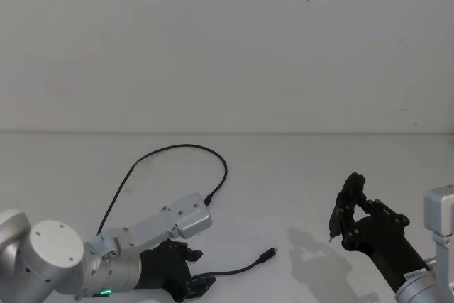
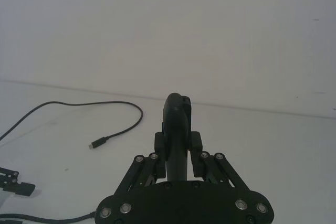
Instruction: Pick up the data cable with the one hand.
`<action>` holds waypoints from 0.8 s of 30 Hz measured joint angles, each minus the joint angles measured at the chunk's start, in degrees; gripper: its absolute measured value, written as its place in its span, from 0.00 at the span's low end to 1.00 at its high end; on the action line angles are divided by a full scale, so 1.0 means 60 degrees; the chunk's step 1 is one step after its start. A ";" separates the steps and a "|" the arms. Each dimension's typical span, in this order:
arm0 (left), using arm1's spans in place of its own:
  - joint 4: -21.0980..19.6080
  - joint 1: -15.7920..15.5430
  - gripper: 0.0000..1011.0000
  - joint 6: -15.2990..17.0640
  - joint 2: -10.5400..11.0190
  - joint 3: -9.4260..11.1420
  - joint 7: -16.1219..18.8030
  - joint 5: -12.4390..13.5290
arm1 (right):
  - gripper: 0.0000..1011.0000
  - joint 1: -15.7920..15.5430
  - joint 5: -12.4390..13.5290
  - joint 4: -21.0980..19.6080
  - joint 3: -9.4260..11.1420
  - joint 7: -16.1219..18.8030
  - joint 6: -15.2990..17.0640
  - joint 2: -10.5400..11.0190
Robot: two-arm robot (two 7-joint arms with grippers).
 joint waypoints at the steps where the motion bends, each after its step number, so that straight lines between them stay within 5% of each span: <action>1: 0.0002 0.0000 0.53 0.0004 -0.0002 0.0002 0.0000 0.0002 | 0.27 0.0000 0.0000 0.0000 0.0000 0.0000 0.0000 0.0000; 24: 0.0022 0.0002 0.24 0.0035 -0.0005 0.0006 0.0004 0.0027 | 0.27 -0.0001 0.0000 0.0000 0.0000 0.0000 0.0000 0.0000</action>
